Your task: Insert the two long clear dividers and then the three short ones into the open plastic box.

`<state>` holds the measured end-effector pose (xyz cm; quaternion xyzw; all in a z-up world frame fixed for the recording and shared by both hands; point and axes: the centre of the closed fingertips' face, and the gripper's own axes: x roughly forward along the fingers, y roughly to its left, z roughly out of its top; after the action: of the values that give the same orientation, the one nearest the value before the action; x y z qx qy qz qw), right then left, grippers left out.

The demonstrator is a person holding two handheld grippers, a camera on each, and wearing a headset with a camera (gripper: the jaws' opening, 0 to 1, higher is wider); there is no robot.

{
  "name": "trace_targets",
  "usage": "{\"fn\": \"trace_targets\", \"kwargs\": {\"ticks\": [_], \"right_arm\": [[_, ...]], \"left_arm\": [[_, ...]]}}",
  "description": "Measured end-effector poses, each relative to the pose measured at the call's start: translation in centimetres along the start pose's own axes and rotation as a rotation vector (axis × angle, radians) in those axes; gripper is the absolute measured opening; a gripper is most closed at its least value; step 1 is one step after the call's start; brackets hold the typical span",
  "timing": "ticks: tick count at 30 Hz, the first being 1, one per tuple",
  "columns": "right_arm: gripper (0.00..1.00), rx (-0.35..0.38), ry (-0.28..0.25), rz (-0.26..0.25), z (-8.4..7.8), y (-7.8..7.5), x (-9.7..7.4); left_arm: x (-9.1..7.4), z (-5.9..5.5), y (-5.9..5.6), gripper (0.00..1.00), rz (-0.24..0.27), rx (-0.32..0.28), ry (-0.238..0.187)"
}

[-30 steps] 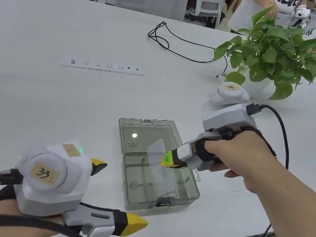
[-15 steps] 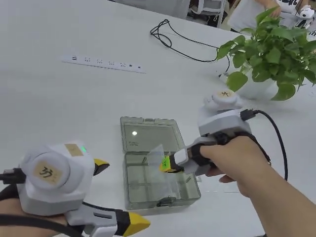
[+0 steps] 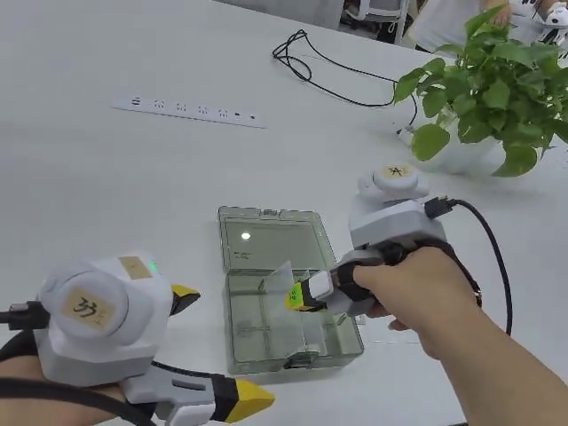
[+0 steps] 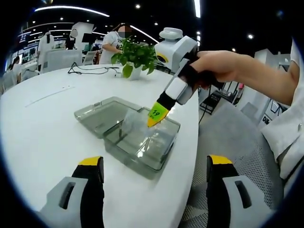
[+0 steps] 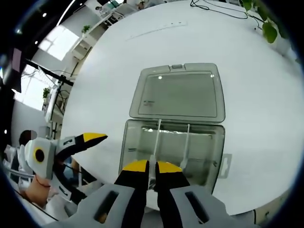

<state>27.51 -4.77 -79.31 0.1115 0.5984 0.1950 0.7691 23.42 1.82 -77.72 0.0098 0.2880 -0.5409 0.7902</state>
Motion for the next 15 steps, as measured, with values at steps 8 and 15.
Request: {"fn": "trace_targets", "kwargs": {"ticks": [8, 15], "right_arm": [[0.06, -0.059, 0.001, -0.034, 0.15, 0.27, 0.13], [0.06, -0.094, 0.008, -0.056, 0.17, 0.12, 0.22]], "left_arm": [[-0.02, -0.10, 0.06, 0.91, 0.003, -0.004, 0.001], [-0.05, -0.21, 0.06, 0.91, 0.004, -0.007, 0.002]]}}
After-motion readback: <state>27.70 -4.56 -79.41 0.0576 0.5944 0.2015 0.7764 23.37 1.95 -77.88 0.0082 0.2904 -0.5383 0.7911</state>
